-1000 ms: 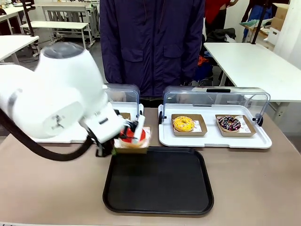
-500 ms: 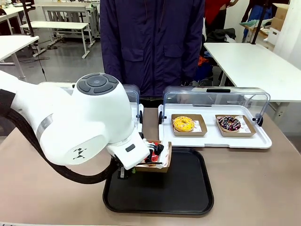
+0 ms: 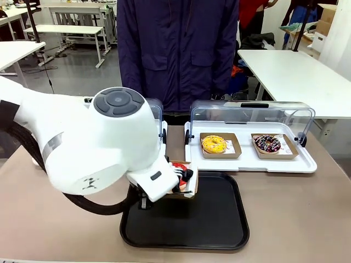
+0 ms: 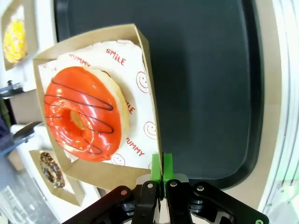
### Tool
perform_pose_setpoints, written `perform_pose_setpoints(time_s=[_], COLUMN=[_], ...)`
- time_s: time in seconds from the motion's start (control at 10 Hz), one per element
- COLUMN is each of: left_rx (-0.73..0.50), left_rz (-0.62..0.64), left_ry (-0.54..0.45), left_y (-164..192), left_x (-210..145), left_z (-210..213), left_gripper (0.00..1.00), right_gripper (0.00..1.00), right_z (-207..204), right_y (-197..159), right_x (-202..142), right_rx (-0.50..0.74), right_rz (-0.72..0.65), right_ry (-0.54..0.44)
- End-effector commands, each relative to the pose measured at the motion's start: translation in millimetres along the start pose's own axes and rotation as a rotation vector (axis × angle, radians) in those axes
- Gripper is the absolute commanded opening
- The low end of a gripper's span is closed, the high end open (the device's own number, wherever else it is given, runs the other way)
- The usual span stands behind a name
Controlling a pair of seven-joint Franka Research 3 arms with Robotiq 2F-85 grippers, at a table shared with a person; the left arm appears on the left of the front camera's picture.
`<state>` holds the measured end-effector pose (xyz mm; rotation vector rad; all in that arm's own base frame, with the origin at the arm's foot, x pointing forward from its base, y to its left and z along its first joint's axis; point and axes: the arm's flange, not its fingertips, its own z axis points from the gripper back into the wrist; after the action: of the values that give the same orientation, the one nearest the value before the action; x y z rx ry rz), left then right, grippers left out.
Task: Move the first donut from the left to the tray.
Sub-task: Pick up the Paper togo box containing the Donut indicated by the person and place it on the Handle tray.
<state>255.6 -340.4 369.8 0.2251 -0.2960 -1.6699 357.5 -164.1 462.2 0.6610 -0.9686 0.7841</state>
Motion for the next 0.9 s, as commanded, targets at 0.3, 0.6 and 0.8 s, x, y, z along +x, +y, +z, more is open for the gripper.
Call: perform_pose_setpoints(time_s=[0.3,0.6,0.8], left_rx=[-0.024,-0.075,-0.107], left_rz=[0.019,0.018,0.02], left_ry=[0.013,-0.024,-0.038], left_y=[-20,-15,-18], left_x=[25,22,22], left_z=[-15,-30,-37], left_gripper=[0.02,0.02,0.02], right_gripper=[1.0,1.0,1.0], right_z=[-2,-2,-2], right_y=[-3,-3,-3], right_x=[1,1,1], right_rx=[-0.005,-0.005,-0.005], right_rz=[0.027,0.027,0.027], right_ry=[-0.032,-0.032,-0.032])
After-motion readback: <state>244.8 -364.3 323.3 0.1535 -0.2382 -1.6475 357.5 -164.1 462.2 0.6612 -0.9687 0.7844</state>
